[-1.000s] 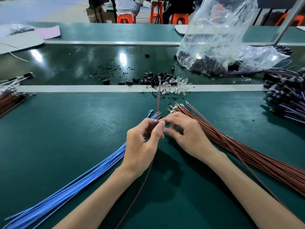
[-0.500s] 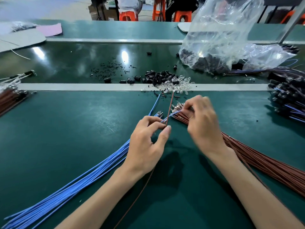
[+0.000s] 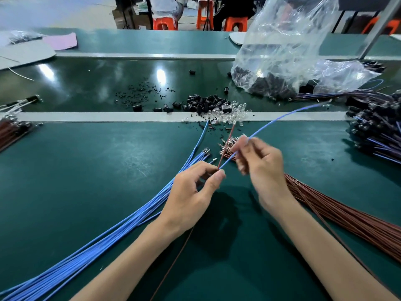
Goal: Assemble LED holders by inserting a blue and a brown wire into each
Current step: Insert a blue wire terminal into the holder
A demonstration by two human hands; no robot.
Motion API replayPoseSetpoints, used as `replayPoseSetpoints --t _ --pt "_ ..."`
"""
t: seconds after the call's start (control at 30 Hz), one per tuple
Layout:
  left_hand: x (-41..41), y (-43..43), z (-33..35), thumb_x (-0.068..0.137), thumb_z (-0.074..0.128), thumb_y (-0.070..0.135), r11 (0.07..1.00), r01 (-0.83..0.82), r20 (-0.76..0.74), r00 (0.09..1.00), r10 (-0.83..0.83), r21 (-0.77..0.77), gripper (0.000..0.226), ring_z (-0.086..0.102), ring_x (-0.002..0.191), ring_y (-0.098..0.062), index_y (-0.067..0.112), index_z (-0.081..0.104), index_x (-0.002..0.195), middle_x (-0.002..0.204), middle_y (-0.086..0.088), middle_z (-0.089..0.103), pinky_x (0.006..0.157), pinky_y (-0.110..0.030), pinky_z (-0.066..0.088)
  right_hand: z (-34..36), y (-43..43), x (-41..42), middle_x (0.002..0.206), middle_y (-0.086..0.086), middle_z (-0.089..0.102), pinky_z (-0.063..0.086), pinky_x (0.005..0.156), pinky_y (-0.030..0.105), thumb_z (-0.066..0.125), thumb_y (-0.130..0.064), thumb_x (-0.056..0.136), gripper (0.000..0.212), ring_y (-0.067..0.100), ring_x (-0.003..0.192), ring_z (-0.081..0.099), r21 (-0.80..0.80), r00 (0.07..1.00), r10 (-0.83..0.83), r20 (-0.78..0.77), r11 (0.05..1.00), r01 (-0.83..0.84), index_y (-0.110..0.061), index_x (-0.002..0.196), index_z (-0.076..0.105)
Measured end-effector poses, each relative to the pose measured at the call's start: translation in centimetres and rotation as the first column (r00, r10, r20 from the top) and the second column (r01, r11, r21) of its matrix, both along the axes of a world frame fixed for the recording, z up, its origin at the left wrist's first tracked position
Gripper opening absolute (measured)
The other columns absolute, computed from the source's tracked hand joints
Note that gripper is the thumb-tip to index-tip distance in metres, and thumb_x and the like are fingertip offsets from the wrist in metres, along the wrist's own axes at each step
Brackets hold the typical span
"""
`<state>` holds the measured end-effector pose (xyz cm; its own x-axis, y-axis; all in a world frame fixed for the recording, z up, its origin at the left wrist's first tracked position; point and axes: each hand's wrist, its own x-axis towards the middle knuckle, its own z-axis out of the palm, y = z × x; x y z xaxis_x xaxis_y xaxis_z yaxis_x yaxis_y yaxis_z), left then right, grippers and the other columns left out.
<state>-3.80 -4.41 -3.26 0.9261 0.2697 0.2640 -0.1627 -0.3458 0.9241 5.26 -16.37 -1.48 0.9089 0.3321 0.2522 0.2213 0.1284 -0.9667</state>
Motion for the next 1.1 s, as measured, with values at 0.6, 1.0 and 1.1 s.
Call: replayPoseSetpoints --t 0.6,1.0,1.1 --pt "0.1 0.0 -0.1 0.087 0.06 0.025 1.0 -0.024 0.023 0.999 0.024 -0.014 0.016 0.065 0.073 -0.018 0.012 0.069 0.082 0.079 0.002 0.065 0.072 -0.032 0.052 -0.2 -0.6 1.1 0.067 -0.007 0.064 0.049 0.056 0.017 0.05 -0.027 0.093 0.021 0.005 0.055 0.056 0.163 0.967 0.11 -0.232 0.984 -0.073 -0.012 0.082 0.061" --pt "0.3 0.1 -0.5 0.088 0.065 0.023 0.989 -0.087 -0.055 0.995 0.081 -0.12 0.005 0.069 0.07 -0.012 0.023 0.065 0.083 0.074 0.003 0.07 0.074 -0.027 0.054 0.4 -1.5 1.7 0.065 -0.003 0.067 0.048 0.052 0.019 0.047 -0.027 0.096 0.025 0.008 0.05 0.055 0.139 1.0 -0.004 0.022 0.99 0.001 -0.014 0.076 0.055" --pt "0.2 0.0 -0.3 0.08 0.064 0.036 0.988 -0.067 -0.047 0.997 0.061 -0.141 0.011 0.067 0.066 -0.018 0.025 0.064 0.082 0.072 0.005 0.069 0.075 -0.034 0.056 0.0 -1.0 1.0 0.067 -0.003 0.067 0.049 0.054 0.021 0.049 -0.029 0.091 0.024 0.008 0.051 0.056 0.078 0.996 0.068 0.064 0.994 -0.073 -0.009 0.078 0.056"
